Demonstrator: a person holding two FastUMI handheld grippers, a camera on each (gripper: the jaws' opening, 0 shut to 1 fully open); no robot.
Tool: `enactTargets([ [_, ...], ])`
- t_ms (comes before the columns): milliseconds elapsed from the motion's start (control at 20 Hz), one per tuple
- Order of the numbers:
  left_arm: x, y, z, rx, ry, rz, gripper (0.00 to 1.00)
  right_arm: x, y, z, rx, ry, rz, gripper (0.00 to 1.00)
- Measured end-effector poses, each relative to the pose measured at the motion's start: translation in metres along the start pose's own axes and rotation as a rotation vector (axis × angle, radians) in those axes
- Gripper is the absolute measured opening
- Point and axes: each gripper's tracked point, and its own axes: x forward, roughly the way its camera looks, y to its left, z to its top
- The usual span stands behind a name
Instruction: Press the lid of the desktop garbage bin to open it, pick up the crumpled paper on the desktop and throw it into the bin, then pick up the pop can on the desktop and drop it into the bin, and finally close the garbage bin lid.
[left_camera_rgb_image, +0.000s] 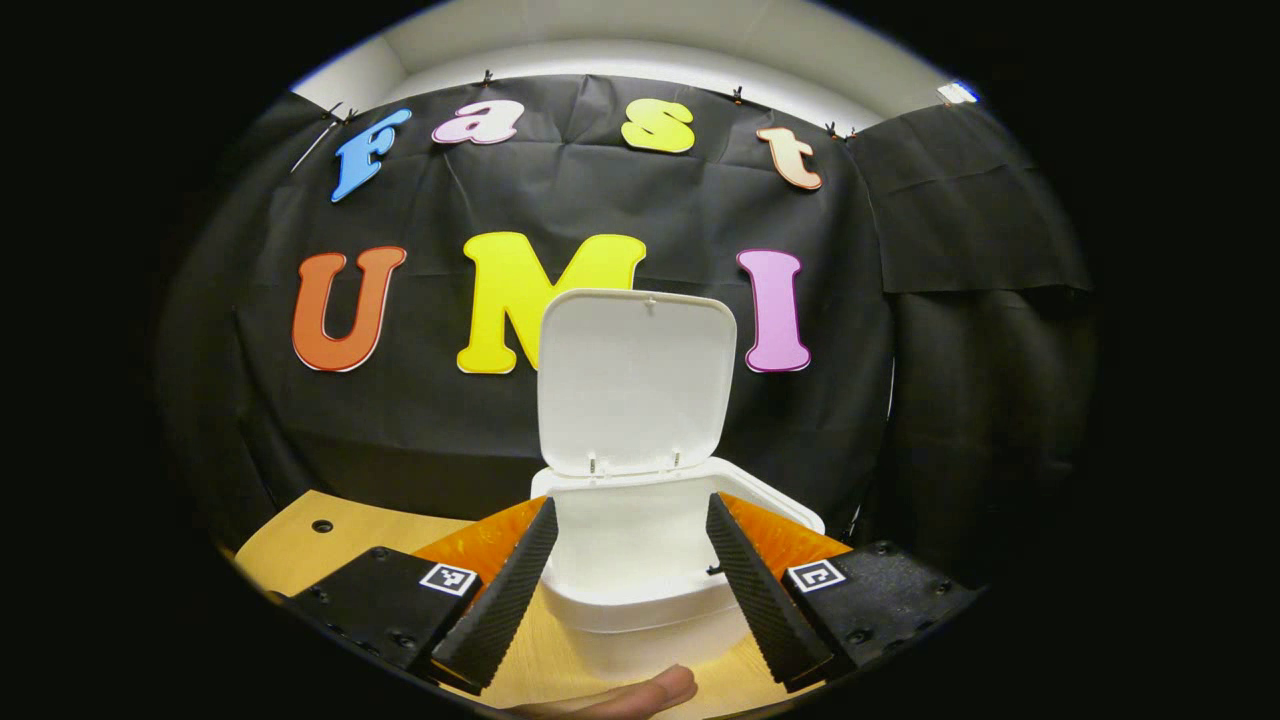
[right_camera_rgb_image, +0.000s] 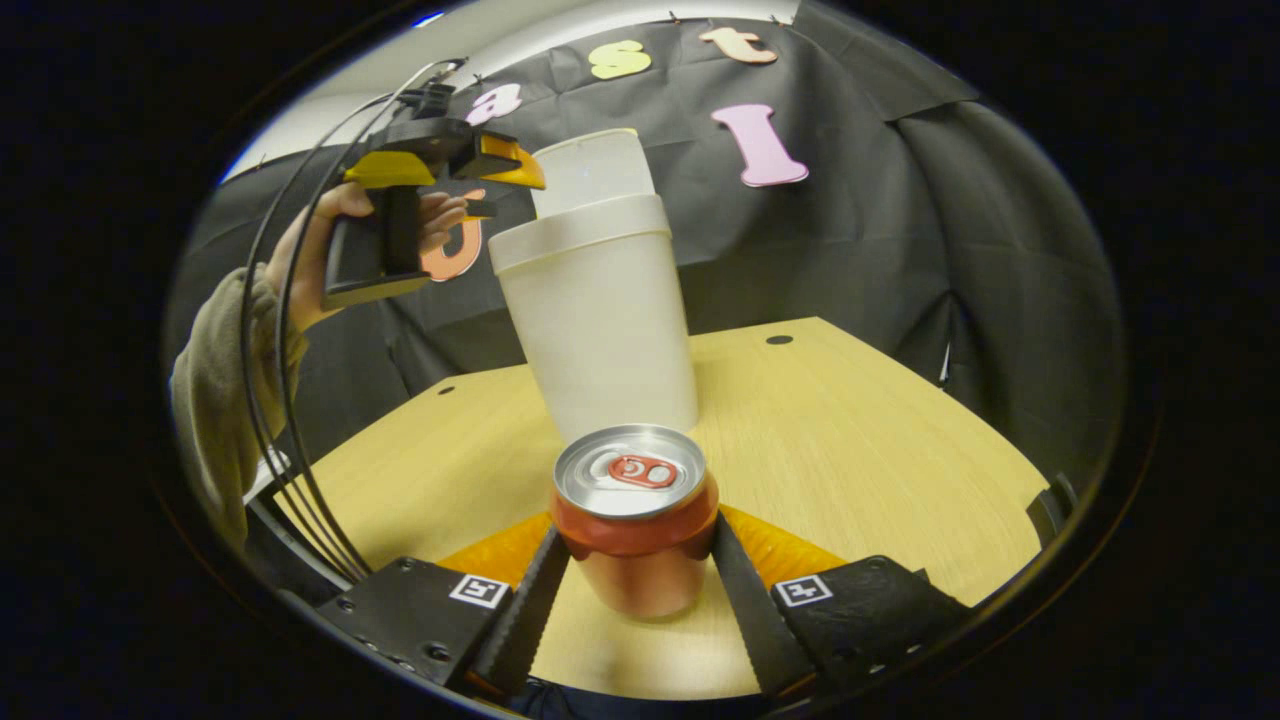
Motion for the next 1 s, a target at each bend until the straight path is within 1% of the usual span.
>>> enactTargets([
  [100, -0.03, 0.011, -0.004, 0.006, -0.026, 0.024, 0.96, 0.001, 0.0, -0.003, -0.003, 0.009, -0.007, 0.81],
  [250, -0.071, 0.032, -0.022, 0.013, -0.068, 0.048, 0.96, 0.0, -0.001, 0.001, -0.004, 0.005, -0.014, 0.81],
  [350, -0.092, 0.055, -0.047, 0.016, -0.054, 0.096, 0.96, -0.001, -0.001, 0.003, -0.008, 0.002, -0.02, 0.81],
  [550, -0.129, 0.094, -0.094, 0.026, -0.03, 0.173, 0.97, -0.001, -0.002, 0.007, -0.063, -0.013, -0.034, 0.81],
  [700, -0.161, 0.122, -0.124, 0.077, -0.046, 0.26, 0.97, -0.001, 0.0, 0.005, -0.08, -0.015, -0.046, 0.81],
  [750, -0.169, 0.125, -0.135, 0.079, -0.045, 0.271, 0.97, -0.001, 0.004, 0.006, -0.087, -0.011, -0.049, 0.81],
  [900, -0.188, 0.123, -0.16, -0.003, -0.017, 0.251, 0.96, -0.009, 0.017, 0.025, -0.11, -0.043, -0.05, 0.82],
  [1000, -0.201, 0.128, -0.162, -0.022, -0.037, 0.256, 0.97, -0.017, 0.026, 0.045, -0.128, -0.086, -0.044, 0.81],
])
